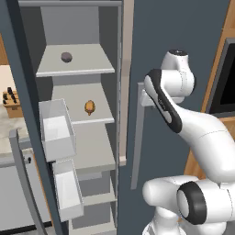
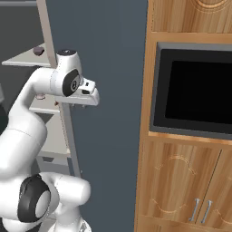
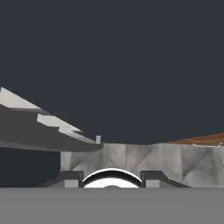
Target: Take the eggplant, chicken drumstick, and garlic from the freezer and place them in the bowl on the counter.
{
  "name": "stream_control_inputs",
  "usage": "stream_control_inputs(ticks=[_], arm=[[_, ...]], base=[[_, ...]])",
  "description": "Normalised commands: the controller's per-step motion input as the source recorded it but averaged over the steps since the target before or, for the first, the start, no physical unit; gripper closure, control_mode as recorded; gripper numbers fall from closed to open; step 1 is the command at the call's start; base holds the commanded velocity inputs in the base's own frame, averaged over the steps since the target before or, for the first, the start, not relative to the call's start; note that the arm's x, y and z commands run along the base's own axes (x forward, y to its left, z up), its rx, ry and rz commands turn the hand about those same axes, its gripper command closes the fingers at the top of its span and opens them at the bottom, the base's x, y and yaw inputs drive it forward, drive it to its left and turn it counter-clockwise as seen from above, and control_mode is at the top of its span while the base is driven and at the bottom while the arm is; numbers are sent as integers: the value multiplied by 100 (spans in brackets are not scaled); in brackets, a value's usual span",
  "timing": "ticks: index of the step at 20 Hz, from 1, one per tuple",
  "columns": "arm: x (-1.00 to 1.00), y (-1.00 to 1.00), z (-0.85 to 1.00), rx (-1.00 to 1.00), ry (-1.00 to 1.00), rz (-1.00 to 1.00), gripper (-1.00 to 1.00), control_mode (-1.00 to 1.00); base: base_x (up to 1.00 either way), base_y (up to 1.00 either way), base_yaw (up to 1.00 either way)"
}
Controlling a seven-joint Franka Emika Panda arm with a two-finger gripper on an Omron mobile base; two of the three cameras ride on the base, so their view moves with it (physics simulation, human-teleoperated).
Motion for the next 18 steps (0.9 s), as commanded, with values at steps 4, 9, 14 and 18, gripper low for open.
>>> stream_control_inputs(ticks=[4,9,14,18], arm=[[-43,0,0,0,0,0,-100,-100],[-87,0,0,0,-1,0,-100,-100],[-65,7,0,0,0,0,-100,-100],[-44,3,0,0,0,-1,-100,-100]], base=[[0,0,0],[0,0,0],[0,0,0],[0,0,0]])
